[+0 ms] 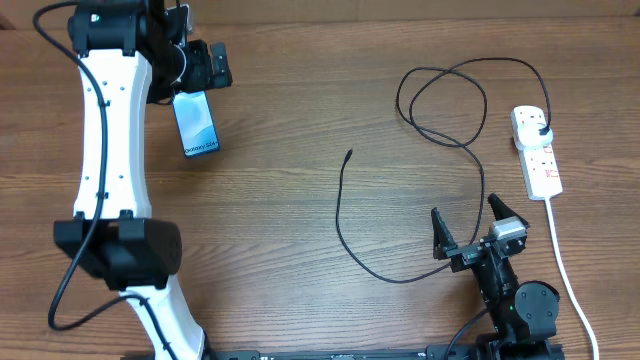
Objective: Plug charger to phone and switch on socket
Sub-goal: 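Lower the left gripper and grasp the smartphone by its edges, then lift the phone with the left gripper and tilt it upright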
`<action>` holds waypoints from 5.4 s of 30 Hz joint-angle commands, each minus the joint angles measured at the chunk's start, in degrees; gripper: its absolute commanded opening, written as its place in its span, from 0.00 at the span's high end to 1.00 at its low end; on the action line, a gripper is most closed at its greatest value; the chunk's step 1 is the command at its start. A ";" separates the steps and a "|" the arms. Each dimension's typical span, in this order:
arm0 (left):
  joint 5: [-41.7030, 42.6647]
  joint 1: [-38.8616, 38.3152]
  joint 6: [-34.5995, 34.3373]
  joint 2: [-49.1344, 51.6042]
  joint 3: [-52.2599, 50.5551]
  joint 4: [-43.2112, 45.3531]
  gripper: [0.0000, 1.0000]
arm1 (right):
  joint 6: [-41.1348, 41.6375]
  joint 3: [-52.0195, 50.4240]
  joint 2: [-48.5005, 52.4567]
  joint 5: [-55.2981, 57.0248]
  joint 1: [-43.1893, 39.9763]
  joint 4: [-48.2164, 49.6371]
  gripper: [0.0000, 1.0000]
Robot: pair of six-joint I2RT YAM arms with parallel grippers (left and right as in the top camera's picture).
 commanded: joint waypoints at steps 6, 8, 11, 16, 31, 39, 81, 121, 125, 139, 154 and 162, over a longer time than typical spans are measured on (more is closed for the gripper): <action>-5.22 2.38 -8.35 11.17 3.80 0.74 0.00 | 0.20 -0.59 -0.57 0.57 0.26 0.20 0.00; -5.25 3.43 -8.55 13.16 3.80 1.29 0.00 | 0.20 -0.59 -0.57 0.57 0.26 0.20 0.00; -4.83 5.16 -8.50 16.35 3.80 2.32 0.00 | 0.20 -0.59 -0.57 0.57 0.26 0.20 0.00; -4.11 6.34 -6.38 20.31 3.80 4.33 0.00 | 0.20 -0.59 -0.57 0.57 0.26 0.20 0.00; -6.51 5.18 -1.46 25.24 2.97 6.27 0.00 | 0.20 -0.59 -0.57 0.57 0.26 0.20 0.00; -6.38 5.11 2.93 25.24 2.86 6.49 0.00 | 0.20 -0.59 -0.57 0.57 0.26 0.20 0.00; -8.92 5.07 5.79 30.27 1.90 9.90 0.00 | 0.20 -0.59 -0.57 0.57 0.26 0.20 0.00; -2.97 4.46 3.91 32.28 3.82 -0.31 0.47 | 0.20 -0.59 -0.57 0.57 0.26 0.20 0.00; -0.66 3.72 2.75 32.26 5.40 -1.99 0.47 | 0.20 -0.59 -0.57 0.57 0.26 0.20 0.00; -0.07 -1.62 2.14 32.24 10.01 -5.44 0.44 | 0.20 -0.59 -0.57 0.57 0.26 0.20 0.00; -1.57 -5.77 -0.02 32.17 10.03 -5.95 0.43 | 0.20 -0.59 -0.57 0.57 0.26 0.20 0.00; -1.57 -5.77 -0.39 32.17 15.78 -8.90 0.45 | 0.20 -0.59 -0.57 0.57 0.26 0.20 0.00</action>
